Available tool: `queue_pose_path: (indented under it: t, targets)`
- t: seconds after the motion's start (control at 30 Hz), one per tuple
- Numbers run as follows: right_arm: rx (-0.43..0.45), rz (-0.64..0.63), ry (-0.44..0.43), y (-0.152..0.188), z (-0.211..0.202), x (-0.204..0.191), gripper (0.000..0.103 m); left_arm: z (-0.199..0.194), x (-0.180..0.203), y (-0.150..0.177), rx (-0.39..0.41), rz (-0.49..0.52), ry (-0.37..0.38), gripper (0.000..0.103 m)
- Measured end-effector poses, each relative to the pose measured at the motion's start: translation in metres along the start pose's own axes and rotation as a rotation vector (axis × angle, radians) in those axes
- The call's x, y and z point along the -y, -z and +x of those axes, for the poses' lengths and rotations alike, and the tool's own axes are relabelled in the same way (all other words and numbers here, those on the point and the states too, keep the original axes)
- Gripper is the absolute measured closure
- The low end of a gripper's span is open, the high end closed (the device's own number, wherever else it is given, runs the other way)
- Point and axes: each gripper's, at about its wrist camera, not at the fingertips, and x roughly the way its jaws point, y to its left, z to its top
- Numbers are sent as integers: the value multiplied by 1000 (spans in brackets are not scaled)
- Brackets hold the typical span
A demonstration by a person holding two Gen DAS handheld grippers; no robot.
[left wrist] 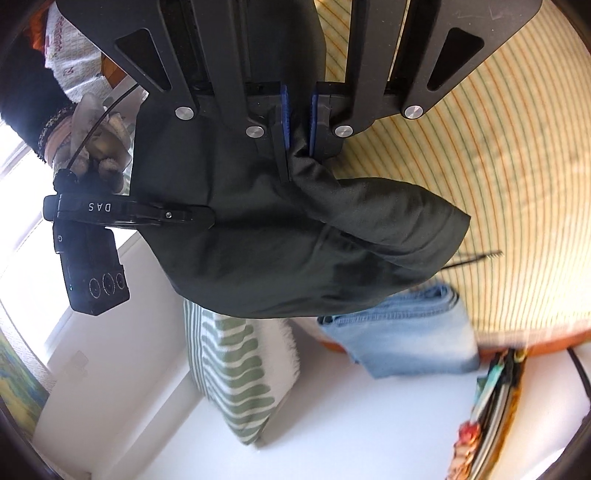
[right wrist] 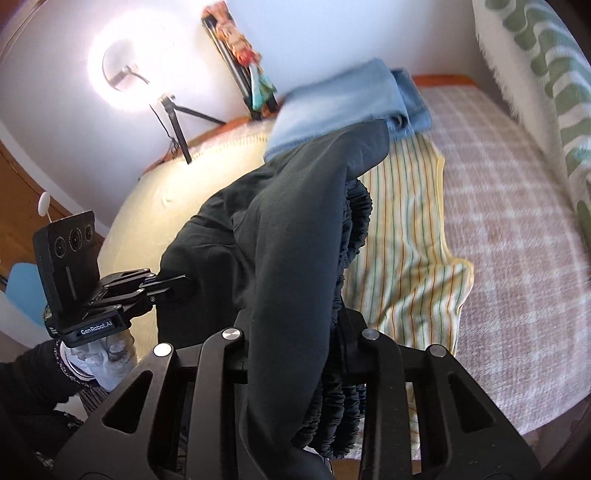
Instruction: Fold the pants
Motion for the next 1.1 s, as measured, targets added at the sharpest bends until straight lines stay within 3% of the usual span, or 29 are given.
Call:
queue_pose_path:
  t: [0.43, 0.83, 1.1]
  targets:
    - [148, -57, 17, -69, -27, -18, 74, -15, 1, -74, 100, 100, -15, 97]
    - [227, -84, 21, -185, 13, -5, 74, 3, -34, -170, 173, 160, -79, 97]
    - [230, -84, 26, -241, 57, 17, 74, 38, -72, -213, 163, 184, -122, 97]
